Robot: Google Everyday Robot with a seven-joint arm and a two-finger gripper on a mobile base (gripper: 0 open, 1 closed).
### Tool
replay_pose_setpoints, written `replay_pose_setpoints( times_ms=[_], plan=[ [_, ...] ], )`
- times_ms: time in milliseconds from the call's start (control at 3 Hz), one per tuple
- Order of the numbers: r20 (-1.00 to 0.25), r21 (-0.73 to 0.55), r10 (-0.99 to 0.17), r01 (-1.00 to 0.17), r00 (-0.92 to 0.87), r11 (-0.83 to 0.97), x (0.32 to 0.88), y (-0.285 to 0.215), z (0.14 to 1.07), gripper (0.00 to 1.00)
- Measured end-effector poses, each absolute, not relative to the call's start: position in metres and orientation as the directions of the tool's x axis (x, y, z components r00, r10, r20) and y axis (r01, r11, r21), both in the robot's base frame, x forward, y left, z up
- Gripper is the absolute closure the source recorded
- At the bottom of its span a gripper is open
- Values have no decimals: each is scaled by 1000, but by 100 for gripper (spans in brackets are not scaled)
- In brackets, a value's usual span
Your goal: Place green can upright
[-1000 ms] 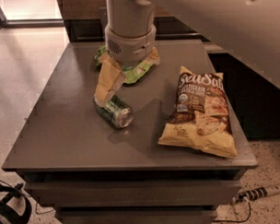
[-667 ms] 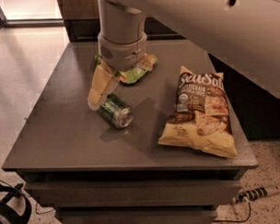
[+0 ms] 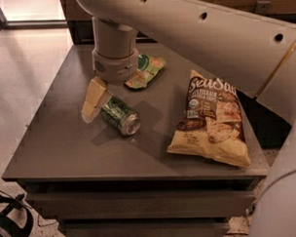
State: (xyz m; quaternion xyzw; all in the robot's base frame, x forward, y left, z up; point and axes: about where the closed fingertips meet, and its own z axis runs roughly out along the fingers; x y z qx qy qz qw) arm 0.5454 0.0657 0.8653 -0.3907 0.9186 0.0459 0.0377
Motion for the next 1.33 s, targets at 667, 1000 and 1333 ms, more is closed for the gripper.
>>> replay_pose_setpoints(
  times_ms=[667, 1000, 1333],
  plan=[
    [-32, 25, -651, -652, -759, 758, 546, 70, 845, 0],
    [-16, 17, -615, -615, -788, 788, 544, 65, 839, 0],
    [-7, 22, -597, -597, -802, 802, 544, 64, 831, 0]
  ],
)
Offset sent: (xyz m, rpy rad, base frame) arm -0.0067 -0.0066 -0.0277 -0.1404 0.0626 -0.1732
